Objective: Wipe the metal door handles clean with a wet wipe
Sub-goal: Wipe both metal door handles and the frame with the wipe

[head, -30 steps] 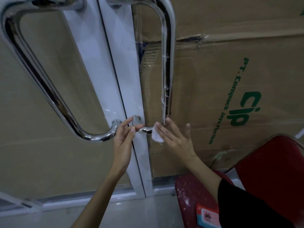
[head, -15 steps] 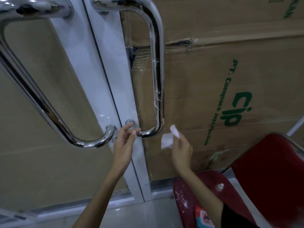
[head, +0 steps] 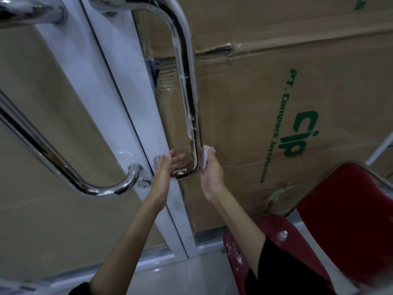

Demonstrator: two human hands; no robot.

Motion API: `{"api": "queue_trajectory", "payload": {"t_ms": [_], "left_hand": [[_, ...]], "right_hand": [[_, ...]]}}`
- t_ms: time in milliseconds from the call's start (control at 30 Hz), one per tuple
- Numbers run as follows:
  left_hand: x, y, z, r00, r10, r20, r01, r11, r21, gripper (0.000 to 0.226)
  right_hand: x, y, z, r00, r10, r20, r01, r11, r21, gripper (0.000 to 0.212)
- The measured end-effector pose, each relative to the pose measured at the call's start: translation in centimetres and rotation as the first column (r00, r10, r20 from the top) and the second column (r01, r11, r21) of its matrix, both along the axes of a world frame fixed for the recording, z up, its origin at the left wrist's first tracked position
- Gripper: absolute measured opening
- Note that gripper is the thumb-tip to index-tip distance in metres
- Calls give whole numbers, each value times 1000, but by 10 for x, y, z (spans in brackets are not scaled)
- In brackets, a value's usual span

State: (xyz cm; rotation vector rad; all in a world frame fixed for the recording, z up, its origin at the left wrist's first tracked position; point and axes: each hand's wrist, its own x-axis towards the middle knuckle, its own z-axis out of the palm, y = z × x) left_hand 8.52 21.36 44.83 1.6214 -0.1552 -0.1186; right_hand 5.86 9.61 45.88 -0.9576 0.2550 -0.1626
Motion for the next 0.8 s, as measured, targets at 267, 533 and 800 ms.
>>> {"api": "queue_trajectory", "payload": {"t_ms": [267,533,800], "left_hand": [[1,1,-4,1000,7,16,-7,1000,-17,54],[0,-8,2,1000,30,7,-30,998,-54,46],[-2,-9,5,1000,25,15,-24,999,-48,45]], "right_hand": [[-6,14,-17,981,-155,117,172,973,-156,39],[1,12,5,967,-149,207,191,961,-200,46],[10,13,19,963,-214,165,252,931,-264,39]]}}
